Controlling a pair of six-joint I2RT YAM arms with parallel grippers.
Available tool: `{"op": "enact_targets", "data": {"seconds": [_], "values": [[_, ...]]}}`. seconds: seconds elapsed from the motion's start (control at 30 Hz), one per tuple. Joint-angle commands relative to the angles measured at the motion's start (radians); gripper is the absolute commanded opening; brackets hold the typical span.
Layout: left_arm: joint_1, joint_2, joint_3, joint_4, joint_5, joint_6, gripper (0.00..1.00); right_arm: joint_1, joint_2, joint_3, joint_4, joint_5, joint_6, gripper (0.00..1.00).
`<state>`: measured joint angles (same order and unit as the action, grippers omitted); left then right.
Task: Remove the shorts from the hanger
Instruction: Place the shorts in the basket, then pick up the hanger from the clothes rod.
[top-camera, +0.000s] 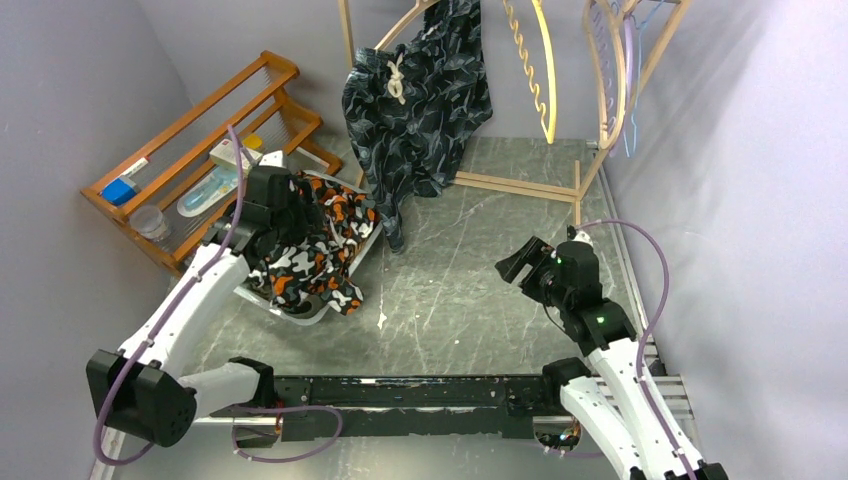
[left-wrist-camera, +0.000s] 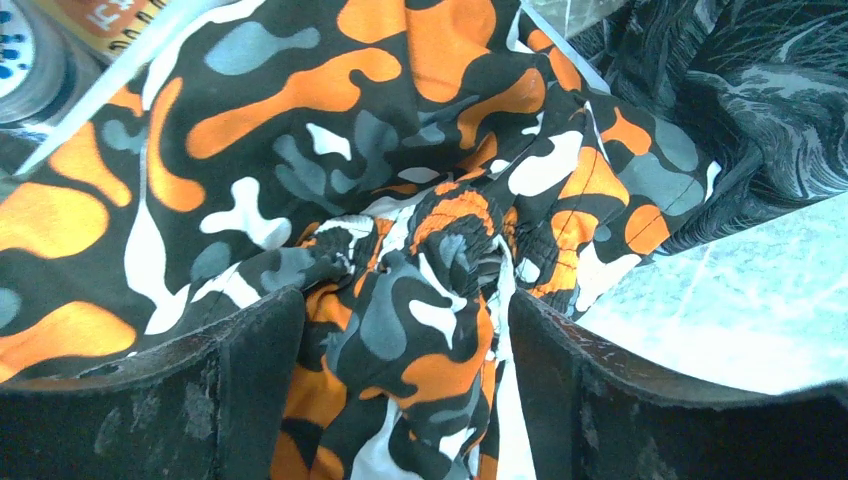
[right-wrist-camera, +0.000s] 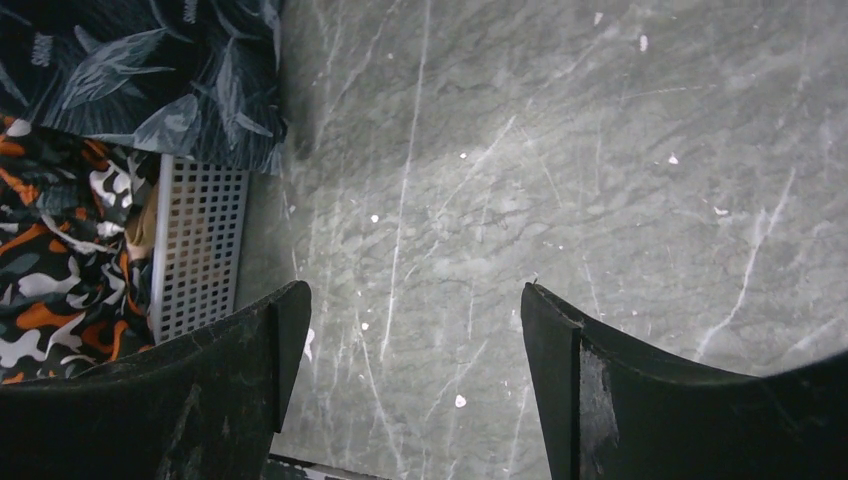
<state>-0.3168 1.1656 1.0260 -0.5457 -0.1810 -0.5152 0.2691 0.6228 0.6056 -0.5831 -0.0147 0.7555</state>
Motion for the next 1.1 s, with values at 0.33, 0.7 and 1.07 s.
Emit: {"op": "enact_targets", "data": {"seconds": [0.33,0.7,1.07], "values": [[-0.001,-0.058,0.385,-0.09,0.05,0.133,1.0,-0.001,-0.03,-0.008,0.061,-0.085,-0.022,0.8],[-0.001,0.308,0.912,-0.055,0.305,0.323,1.0,-0.002,-0.015,0.003,-0.01,-0.066,-0.036,0.8],[0.001,0.494,1.013,0.162,0.587,0.295,1.0,-0.002,0.028,-0.022,-0.036,-0.083,-0.038,0.81]]}}
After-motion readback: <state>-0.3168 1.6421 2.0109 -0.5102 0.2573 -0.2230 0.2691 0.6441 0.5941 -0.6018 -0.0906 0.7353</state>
